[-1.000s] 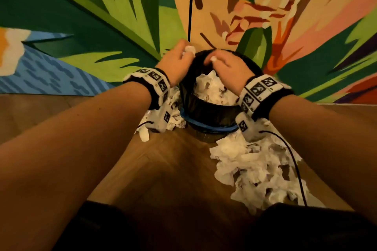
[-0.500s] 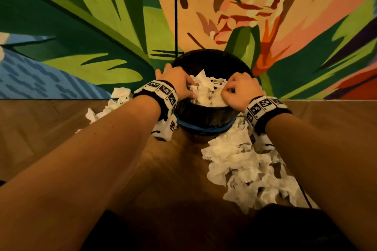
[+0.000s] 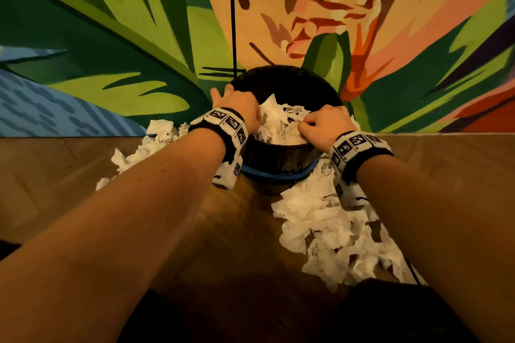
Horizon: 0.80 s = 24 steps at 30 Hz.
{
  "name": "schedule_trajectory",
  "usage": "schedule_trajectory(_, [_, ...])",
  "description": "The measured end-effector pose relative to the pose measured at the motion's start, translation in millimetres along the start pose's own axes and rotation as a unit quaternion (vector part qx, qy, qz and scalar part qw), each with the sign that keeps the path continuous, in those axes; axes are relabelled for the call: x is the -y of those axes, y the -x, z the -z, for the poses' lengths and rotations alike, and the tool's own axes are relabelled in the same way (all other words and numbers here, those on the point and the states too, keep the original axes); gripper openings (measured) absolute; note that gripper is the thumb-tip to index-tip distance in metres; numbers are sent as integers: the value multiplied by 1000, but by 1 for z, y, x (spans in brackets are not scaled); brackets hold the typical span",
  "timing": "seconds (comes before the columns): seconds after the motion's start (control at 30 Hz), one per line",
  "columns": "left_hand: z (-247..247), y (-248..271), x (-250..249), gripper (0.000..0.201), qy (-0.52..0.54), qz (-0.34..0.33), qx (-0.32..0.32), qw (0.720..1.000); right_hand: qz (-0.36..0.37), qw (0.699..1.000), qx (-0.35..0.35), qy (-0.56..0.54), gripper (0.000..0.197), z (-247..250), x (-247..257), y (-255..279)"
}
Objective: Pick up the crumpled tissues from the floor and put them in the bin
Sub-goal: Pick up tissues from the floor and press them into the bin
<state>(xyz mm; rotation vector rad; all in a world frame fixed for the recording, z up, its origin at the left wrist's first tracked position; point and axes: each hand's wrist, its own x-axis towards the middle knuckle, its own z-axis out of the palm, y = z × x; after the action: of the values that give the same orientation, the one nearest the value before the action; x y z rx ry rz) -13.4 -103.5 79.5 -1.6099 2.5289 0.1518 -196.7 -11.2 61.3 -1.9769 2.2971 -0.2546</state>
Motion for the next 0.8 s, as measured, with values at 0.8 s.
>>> schedule_trajectory(0.8, [-63, 44, 185, 22, 280, 110, -129, 945, 244, 933, -55, -257, 20, -31, 221, -21])
